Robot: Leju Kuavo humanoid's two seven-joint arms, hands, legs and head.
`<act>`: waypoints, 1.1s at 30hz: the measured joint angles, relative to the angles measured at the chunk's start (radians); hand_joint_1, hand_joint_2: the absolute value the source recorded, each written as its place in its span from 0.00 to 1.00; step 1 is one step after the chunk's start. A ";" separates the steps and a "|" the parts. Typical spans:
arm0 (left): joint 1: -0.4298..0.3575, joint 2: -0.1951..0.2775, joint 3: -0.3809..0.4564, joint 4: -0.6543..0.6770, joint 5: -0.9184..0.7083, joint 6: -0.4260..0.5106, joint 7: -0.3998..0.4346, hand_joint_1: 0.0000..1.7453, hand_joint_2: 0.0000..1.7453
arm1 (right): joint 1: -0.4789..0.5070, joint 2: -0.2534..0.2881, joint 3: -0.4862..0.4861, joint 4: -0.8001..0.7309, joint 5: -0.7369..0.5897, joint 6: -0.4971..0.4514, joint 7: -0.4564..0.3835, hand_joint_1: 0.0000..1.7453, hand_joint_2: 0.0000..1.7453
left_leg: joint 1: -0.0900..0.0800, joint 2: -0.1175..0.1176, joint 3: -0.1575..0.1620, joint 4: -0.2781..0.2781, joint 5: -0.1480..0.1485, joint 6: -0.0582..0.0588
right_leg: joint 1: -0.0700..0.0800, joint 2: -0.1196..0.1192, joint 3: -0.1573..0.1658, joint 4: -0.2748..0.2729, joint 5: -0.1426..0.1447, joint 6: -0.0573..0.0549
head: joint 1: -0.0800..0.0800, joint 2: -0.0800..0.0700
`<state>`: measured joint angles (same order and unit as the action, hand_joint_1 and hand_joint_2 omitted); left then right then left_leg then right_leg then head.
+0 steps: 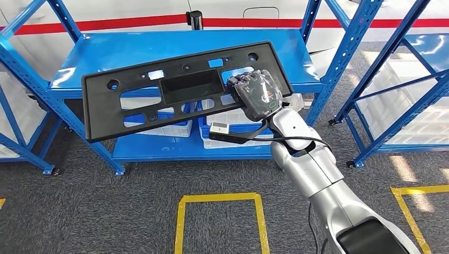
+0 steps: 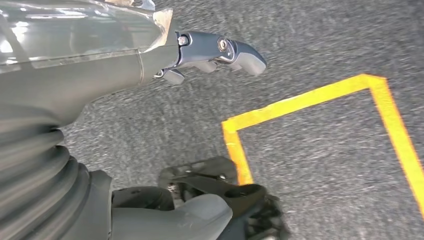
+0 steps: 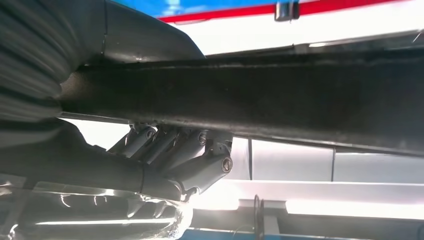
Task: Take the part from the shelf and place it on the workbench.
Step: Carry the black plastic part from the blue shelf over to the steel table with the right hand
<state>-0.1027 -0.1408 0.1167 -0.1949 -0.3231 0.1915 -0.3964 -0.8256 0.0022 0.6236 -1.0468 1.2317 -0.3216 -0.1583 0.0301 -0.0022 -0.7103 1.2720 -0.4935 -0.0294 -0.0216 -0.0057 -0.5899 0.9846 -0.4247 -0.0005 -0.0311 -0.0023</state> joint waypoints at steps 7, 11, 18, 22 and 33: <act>-0.003 0.000 0.000 0.000 -0.002 -0.002 0.002 0.00 1.00 | 0.006 -0.007 -0.003 -0.007 0.004 -0.001 0.001 0.95 1.00 | -0.008 -0.005 0.166 -0.258 0.006 0.035 | 0.003 0.001 -0.055 0.018 0.044 0.055 | -0.001 0.000; -0.004 0.001 0.000 0.000 -0.002 -0.003 0.004 0.00 1.00 | 0.009 -0.018 -0.005 -0.008 0.004 -0.001 0.001 0.95 1.00 | -0.015 0.002 0.116 -0.266 0.055 0.079 | 0.001 0.003 -0.125 0.189 -0.094 0.040 | 0.006 0.000; -0.004 0.001 0.000 0.000 -0.003 -0.005 0.004 0.00 1.00 | 0.011 -0.022 -0.008 -0.008 0.002 -0.004 -0.003 0.95 1.00 | -0.027 0.005 0.029 -0.264 0.129 0.072 | 0.017 0.004 0.053 0.086 -0.081 0.048 | 0.008 0.000; -0.003 0.004 0.000 0.000 -0.003 -0.005 0.004 0.00 1.00 | 0.016 -0.022 -0.010 -0.005 0.002 -0.009 -0.004 0.95 1.00 | -0.028 0.002 0.009 -0.269 0.157 0.057 | 0.013 0.006 0.093 -0.006 -0.084 0.032 | 0.008 0.000; -0.004 0.008 0.000 0.001 -0.003 -0.004 0.004 0.00 1.00 | 0.018 -0.019 -0.010 0.000 0.001 -0.010 -0.008 0.95 1.00 | -0.012 -0.004 0.086 -0.158 0.010 0.025 | -0.002 -0.002 0.003 0.062 -0.053 0.016 | 0.004 0.000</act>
<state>-0.1064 -0.1327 0.1171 -0.1943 -0.3258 0.1870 -0.3920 -0.8078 -0.0168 0.6136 -1.0464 1.2325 -0.3319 -0.1658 0.0183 -0.0059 -0.6248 1.1138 -0.4838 -0.0040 -0.0236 -0.0076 -0.5872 1.0462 -0.4774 0.0152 -0.0272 -0.0023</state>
